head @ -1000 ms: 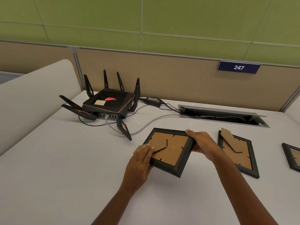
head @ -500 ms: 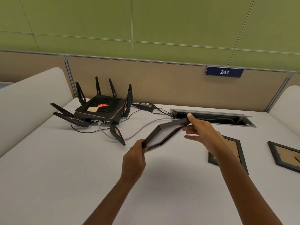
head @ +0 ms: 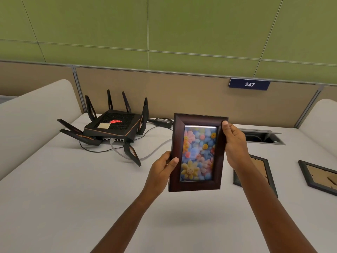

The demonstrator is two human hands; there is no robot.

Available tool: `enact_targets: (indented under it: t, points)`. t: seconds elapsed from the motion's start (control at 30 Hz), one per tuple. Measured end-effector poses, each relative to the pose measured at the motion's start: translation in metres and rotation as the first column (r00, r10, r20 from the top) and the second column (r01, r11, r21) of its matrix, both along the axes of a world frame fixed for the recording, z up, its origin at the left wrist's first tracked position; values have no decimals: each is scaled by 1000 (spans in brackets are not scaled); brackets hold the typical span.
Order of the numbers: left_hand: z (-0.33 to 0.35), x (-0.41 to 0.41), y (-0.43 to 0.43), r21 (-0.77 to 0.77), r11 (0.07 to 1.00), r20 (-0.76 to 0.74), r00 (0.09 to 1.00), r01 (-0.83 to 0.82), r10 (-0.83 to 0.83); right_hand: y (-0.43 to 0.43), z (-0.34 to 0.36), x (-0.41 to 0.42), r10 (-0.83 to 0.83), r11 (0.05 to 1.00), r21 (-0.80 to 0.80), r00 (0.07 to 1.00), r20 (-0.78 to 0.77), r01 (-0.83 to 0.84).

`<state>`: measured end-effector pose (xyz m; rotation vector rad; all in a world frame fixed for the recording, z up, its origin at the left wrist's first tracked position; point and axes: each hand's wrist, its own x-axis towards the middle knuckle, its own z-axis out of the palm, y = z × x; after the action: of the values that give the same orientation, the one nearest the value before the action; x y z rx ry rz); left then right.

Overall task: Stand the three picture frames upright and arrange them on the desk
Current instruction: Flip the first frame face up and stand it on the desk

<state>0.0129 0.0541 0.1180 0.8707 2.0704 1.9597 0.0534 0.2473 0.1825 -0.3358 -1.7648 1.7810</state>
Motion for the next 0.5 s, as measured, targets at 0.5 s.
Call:
enact_targets:
  t: [0.5]
  points:
    - [-50,-6,-11,-93,959,121,953,-268,278,-13,-20,-5,-92,985,-144,994,52,98]
